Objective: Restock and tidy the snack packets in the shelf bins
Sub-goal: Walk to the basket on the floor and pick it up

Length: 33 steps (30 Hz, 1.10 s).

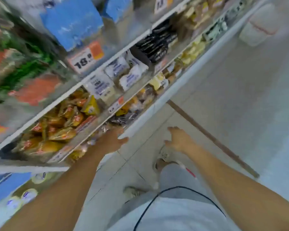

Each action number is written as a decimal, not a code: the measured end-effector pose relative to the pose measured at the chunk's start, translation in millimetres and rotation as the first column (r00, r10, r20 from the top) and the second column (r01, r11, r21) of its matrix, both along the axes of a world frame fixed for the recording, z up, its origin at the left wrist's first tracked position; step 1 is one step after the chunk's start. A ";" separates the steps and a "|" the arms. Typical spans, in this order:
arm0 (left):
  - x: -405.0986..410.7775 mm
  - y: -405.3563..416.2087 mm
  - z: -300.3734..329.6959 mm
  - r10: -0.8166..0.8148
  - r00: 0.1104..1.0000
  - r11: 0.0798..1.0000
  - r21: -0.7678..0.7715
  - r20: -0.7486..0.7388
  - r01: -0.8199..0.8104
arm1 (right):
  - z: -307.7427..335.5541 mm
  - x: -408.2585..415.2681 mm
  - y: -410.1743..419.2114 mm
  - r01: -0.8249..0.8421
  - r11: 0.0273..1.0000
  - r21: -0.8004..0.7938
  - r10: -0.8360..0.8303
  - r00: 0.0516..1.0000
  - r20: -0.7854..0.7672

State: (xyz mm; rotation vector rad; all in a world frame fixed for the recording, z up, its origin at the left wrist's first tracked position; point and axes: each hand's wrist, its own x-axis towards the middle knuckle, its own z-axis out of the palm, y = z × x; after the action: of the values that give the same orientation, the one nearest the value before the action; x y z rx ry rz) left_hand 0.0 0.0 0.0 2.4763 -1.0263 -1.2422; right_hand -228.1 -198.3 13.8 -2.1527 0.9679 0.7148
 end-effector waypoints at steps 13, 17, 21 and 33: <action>-92.1 -406.8 3.2 -0.807 0.569 0.590 0.158 0.162 0.792 | -38.3 -125.3 -210.6 0.632 0.775 -0.008 -0.629 0.771 -0.095; -111.7 -512.2 19.4 -0.887 0.357 0.417 0.176 0.291 0.892 | -25.9 -132.5 -298.5 0.646 0.762 -0.036 -0.648 0.761 -0.045; -125.2 -619.8 7.3 -0.926 0.208 0.284 0.222 0.315 0.933 | -24.8 -136.7 -398.3 0.665 0.746 0.021 -0.664 0.746 -0.049; -222.8 -963.8 18.5 -0.964 0.200 0.224 0.126 0.175 0.966 | 4.5 -226.7 -713.6 0.771 0.636 0.020 -0.771 0.637 -0.028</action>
State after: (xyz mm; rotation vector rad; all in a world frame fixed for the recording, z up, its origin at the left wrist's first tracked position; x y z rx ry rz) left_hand -222.8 -963.8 18.5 1.7501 -2.9438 -1.0679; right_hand -454.7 -911.8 18.3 -1.4495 1.7117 0.2968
